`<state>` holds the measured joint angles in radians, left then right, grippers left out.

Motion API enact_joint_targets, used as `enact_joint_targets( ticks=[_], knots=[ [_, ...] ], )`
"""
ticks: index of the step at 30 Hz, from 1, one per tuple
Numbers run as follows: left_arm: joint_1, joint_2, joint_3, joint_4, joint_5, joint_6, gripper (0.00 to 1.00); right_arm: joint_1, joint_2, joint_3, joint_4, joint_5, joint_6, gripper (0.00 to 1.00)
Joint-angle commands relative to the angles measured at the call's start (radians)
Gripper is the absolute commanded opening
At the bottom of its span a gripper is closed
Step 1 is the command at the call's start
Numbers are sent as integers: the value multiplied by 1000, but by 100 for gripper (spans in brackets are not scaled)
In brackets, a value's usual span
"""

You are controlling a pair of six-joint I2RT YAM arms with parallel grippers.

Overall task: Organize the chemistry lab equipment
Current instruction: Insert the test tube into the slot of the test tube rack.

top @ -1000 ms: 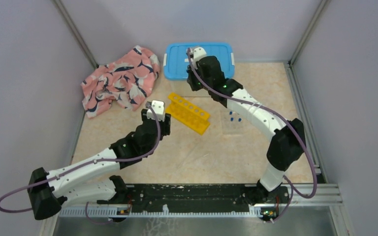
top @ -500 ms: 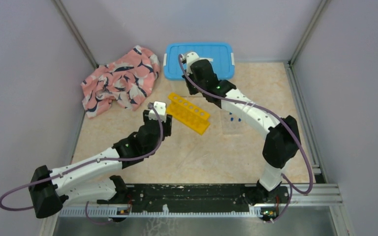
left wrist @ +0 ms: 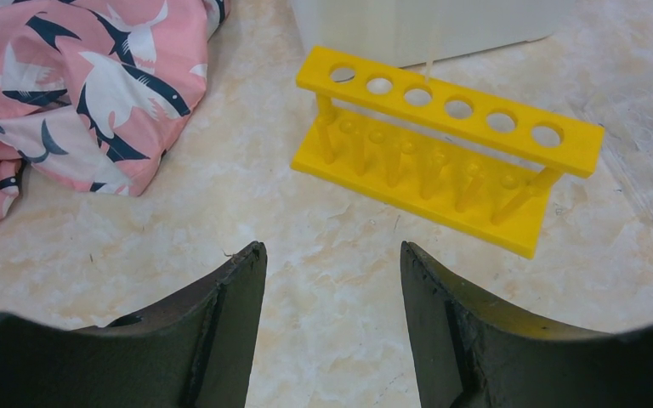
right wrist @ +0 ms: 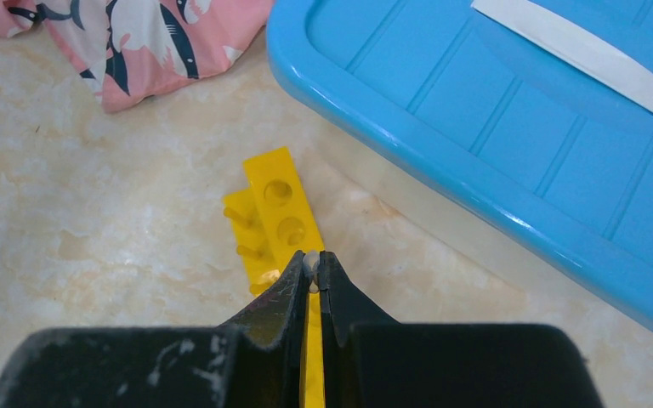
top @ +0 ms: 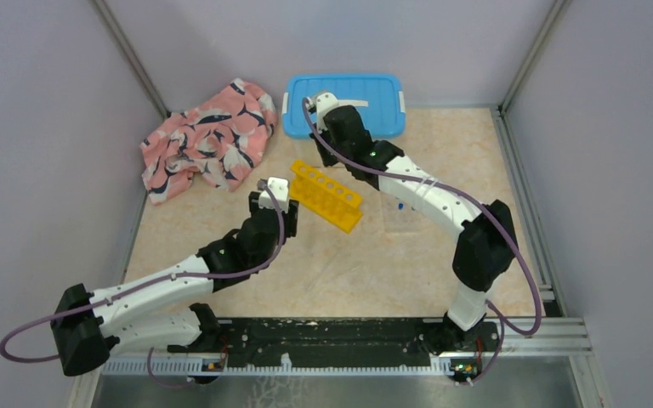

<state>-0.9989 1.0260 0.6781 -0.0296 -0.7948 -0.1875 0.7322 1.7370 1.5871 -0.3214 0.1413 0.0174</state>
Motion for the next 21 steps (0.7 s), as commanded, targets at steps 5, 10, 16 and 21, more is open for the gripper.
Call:
enact_joint_targets(
  ticks=[5, 10, 16, 21],
  knots=[
    [-3, 10, -14, 48, 6, -6, 65, 22, -26, 28, 15, 26, -13, 1],
    [-4, 11, -14, 51, 8, -6, 65, 27, -38, 18, 23, 33, -13, 1],
    [-4, 16, -14, 55, 9, -6, 65, 33, -57, 12, 27, 47, -41, 1],
    [-4, 16, -14, 56, 11, -7, 65, 36, -70, 4, 36, 56, -43, 1]
  ],
)
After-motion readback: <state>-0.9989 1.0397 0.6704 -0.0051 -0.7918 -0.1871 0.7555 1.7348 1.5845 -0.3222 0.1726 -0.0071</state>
